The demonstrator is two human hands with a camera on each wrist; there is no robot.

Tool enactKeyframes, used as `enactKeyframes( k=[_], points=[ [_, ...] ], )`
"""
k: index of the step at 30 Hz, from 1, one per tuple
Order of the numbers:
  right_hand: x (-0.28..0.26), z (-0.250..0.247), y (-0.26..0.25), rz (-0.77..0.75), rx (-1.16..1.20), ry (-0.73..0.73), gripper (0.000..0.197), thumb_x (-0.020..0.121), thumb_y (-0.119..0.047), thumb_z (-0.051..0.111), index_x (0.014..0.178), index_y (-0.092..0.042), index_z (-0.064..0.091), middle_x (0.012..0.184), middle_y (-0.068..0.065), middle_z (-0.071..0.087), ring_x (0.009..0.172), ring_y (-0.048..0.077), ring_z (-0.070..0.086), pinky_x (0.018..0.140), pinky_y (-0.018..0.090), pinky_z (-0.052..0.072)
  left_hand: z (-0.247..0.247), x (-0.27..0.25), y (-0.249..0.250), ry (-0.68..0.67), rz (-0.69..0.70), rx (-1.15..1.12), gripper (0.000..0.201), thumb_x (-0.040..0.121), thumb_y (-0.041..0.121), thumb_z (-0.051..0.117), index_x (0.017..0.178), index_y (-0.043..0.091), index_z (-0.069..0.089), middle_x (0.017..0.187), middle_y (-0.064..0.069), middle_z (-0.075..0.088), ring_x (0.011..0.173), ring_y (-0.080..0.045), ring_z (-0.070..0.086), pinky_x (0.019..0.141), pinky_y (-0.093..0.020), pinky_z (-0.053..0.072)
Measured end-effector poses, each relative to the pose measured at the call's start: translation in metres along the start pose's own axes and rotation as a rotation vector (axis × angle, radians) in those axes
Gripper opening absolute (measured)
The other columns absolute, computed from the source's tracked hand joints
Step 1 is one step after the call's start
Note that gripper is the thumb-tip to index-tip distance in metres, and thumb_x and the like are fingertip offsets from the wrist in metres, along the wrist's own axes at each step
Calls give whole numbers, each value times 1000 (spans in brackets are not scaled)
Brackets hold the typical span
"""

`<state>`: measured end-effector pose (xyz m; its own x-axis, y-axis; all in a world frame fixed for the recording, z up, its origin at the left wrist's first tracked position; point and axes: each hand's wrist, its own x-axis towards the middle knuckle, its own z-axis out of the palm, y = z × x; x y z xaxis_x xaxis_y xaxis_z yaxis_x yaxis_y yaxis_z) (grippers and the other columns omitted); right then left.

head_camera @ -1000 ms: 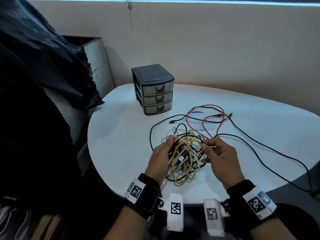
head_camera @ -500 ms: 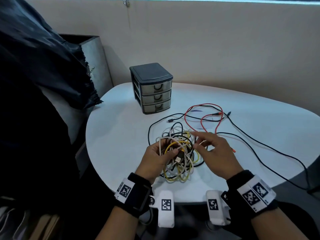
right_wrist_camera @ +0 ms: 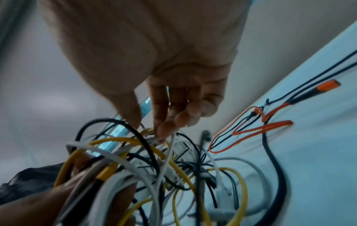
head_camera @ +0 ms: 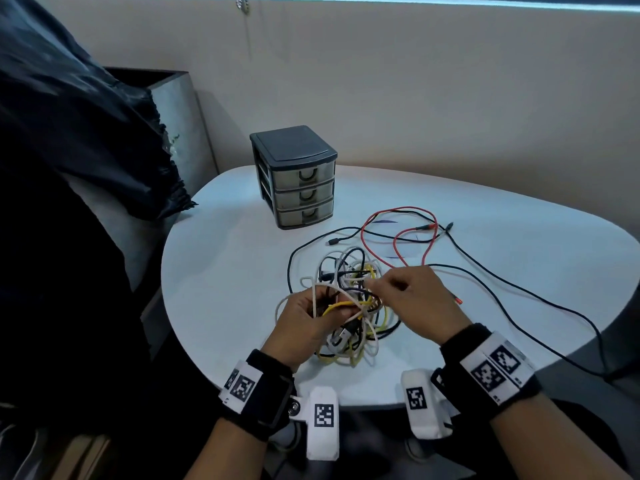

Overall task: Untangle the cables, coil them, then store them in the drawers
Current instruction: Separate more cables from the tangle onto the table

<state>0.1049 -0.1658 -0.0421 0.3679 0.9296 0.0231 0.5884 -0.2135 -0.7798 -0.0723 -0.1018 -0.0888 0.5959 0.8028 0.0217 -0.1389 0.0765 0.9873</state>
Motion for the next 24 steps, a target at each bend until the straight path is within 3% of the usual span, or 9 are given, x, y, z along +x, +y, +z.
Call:
enactKeyframes(
  k=[3,6,8,11,14,17,19,22,24],
  points=[
    [1,1,-4,34,60,-30,26,85,-25,75,68,-6,71,55,0,55,45,5,40,47,14,33,-1,-2,5,-31,1,-15,10,76,7,77,80,1,70,63,-3,69,51,-10,59,48,-15,42],
    [6,-4,-10,43,218,149,24,90,-19,69,71,-6,69,60,-3,63,51,5,51,50,12,37,-1,1,6,133,-2,-32,51,68,43,78,66,-6,62,60,-13,57,54,-21,51,50,-22,40],
    [10,-11,-16,72,356,245,22,96,-17,61,76,-8,64,67,3,71,52,11,58,47,14,38,-3,3,5,175,45,130,54,74,40,80,56,-3,54,54,-9,48,52,-19,44,54,-27,36],
    [17,-26,-22,85,461,348,21,96,-16,60,80,-3,63,55,3,66,43,12,50,44,19,38,-5,4,3,119,174,560,28,71,29,81,55,19,60,54,9,58,54,-9,55,57,-24,44],
    [22,-36,-15,-18,205,367,25,93,-24,66,77,-6,71,52,-4,59,43,6,46,51,24,39,-2,-2,2,60,361,819,17,64,39,78,68,24,70,68,13,64,71,-2,62,66,-24,51],
    [16,-36,0,-19,-86,284,24,91,-32,66,73,-18,73,58,-7,61,53,9,50,62,30,42,-2,-3,3,41,307,822,35,71,60,71,87,30,75,86,14,71,84,-2,65,78,-29,53],
    [9,-32,13,29,-130,203,22,90,-33,67,72,-20,73,54,-10,58,54,11,51,60,29,42,-8,-6,9,70,216,677,36,81,68,59,87,35,73,89,16,71,88,-1,66,81,-32,53],
    [0,-24,28,39,-152,100,18,90,-32,65,74,-29,71,59,-16,59,58,3,54,62,25,39,-32,-16,18,343,67,487,35,82,71,59,79,40,74,86,22,72,88,7,65,81,-23,48],
    [-6,-20,32,32,-165,31,18,92,-32,63,76,-29,69,56,-17,57,54,2,51,63,24,40,-52,-22,21,575,12,412,36,82,63,66,78,29,75,82,10,76,78,-7,72,82,-34,54]
  ],
)
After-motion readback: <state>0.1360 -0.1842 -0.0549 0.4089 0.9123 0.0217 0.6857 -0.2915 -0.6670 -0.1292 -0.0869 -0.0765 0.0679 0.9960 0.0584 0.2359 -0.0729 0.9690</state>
